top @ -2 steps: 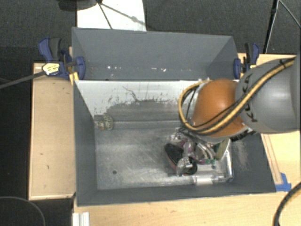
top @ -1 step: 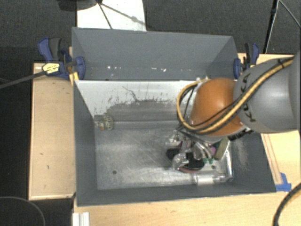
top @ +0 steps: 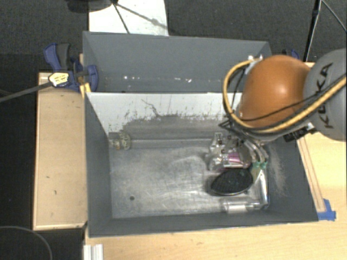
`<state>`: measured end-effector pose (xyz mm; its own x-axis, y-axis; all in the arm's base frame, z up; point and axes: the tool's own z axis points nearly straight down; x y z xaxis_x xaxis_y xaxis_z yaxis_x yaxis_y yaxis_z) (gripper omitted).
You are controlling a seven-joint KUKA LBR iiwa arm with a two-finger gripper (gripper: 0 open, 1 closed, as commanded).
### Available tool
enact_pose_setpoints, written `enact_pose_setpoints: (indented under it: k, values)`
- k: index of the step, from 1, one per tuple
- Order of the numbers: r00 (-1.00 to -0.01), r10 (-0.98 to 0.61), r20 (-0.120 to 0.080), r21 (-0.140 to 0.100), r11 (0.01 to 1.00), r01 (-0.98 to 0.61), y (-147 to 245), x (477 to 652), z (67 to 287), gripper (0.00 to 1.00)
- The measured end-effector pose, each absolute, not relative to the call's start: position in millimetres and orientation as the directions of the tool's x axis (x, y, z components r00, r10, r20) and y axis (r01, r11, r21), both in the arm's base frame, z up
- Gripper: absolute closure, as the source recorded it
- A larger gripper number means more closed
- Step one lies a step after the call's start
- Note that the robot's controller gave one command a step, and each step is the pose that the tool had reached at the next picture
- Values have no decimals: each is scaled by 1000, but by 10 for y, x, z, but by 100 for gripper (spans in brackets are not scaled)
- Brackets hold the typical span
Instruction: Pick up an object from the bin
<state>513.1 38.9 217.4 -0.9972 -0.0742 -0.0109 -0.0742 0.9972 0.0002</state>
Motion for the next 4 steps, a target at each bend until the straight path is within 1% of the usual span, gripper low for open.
enact_pose_setpoints:
  k: [1,2,3,4]
  values:
    - [-997,-71,-2,1,997,-71,388,5117,2126,0]
    - [-999,41,5,-2,999,41,-414,5010,1286,0]
    - [-999,18,-32,0,1000,18,-453,5042,933,0]
    - [-1000,21,-16,1,1000,21,-454,5002,894,100]
